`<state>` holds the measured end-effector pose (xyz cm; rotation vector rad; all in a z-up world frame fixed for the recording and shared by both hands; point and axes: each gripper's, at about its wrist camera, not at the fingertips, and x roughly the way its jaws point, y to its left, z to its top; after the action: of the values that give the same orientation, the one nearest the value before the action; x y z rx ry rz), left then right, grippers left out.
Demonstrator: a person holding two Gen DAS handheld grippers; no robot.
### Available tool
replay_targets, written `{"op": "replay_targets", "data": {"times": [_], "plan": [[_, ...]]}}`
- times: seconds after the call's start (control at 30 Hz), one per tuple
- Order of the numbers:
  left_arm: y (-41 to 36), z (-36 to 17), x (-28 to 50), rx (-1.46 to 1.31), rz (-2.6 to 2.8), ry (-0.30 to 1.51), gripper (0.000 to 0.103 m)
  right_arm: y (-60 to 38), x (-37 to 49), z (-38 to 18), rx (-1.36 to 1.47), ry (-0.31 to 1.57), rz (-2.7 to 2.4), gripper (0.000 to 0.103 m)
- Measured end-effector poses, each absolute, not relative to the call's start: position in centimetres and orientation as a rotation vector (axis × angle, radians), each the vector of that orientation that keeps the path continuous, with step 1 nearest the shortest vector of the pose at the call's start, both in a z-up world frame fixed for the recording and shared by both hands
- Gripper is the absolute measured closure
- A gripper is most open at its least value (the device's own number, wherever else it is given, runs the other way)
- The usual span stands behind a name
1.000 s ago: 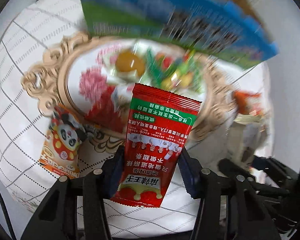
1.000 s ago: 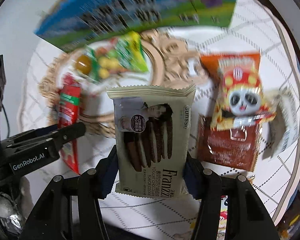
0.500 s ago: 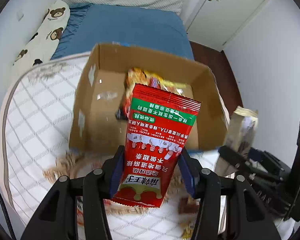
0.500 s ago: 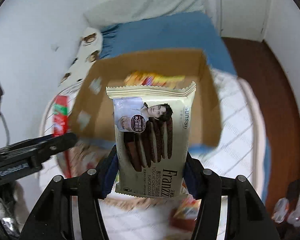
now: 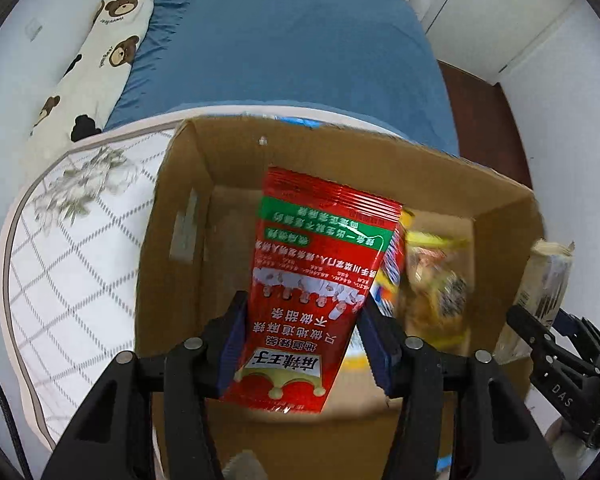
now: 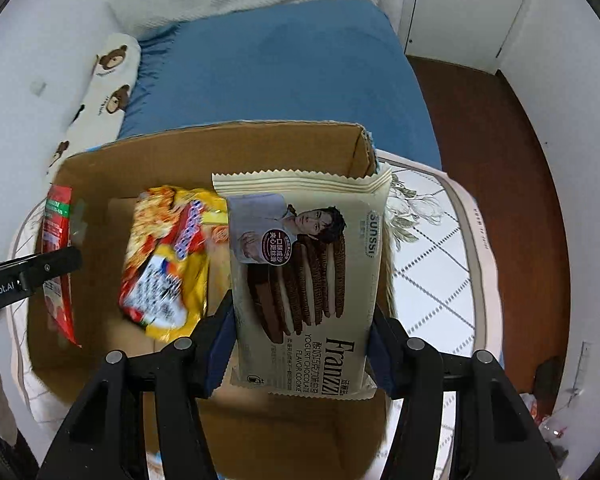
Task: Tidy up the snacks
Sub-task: 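Lift both snacks into the cardboard box and open both tools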
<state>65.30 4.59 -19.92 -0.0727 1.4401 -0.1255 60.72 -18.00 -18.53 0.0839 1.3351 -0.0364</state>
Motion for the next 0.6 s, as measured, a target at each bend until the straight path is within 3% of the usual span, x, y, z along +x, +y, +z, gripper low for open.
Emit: {"op": "replay_targets", "data": {"times": [0.03, 0.07, 0.1, 0.23, 0.6], "plan": [[4.6, -20.2, 65.8, -0.073, -0.127, 1.432, 0.033, -18.1, 61.1, -19.1, 0.079, 1.344, -0.047, 0.022], [4.6, -20.5, 66.2, -0.075, -0.129, 1.421, 0.016, -18.0, 61.4, -19.9, 0.088, 1.346, -0.038, 0.018], [4.6, -20.9, 66.7, -0.072, -0.126, 1.421, 0.011, -18.1, 61.5, -20.2, 0.092, 1.352, -0.041, 0.015], [4.2, -21.1, 67.3, -0.038, -0.098, 1.39, 0.01, -17.8, 61.9, -20.6, 0.098, 1.353, -0.044, 0.01], [4.3, -20.8, 63.8, -0.052, -0.071, 1.363, 0.01, -17.2, 59.4, -20.2, 0.125, 1.329, -0.044, 0.01]]}}
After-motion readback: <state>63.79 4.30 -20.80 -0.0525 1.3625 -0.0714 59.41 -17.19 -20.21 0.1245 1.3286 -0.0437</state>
